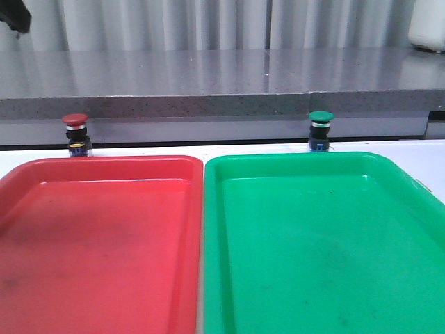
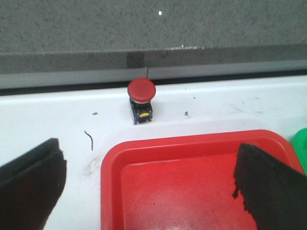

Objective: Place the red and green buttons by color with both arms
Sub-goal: 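Move the left gripper down over the red-capped button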

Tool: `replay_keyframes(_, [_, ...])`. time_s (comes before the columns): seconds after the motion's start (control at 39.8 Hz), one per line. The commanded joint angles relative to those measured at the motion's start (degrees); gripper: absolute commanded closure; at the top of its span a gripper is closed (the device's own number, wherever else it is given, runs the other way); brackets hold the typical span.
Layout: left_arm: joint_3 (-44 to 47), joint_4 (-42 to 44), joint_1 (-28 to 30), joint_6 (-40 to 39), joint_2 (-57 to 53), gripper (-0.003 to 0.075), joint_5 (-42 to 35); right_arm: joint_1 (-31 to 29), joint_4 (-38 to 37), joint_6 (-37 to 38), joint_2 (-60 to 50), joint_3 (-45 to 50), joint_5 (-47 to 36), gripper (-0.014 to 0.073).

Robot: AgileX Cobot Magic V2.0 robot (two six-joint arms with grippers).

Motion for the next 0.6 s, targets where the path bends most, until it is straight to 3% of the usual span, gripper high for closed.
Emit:
replay_keyframes(0.0, [-8.87, 0.9, -0.36, -0.19, 5.9, 0.0041, 3.7, -0.01, 0.06, -0.06, 0.64, -2.0, -4.12, 0.0017])
replay_keyframes(0.15, [-20.25, 1.59, -0.36, -0.19, 16.62, 0.0041, 10.41, -0.01, 0.06, -0.06, 0.64, -2.0, -4.12, 0.0017])
replay_keyframes(0.33, [-29.83, 1.71, -0.36, -0.19, 26.9, 0.0046, 13.2, -0.01, 0.06, -0.06, 0.64, -2.0, -4.12, 0.0017])
replay_keyframes(0.58, [-37.58, 2.51, -0.36, -0.19, 35.65, 0.0169, 12.87, -0.01, 0.06, -0.06, 0.64, -2.0, -4.12, 0.0017])
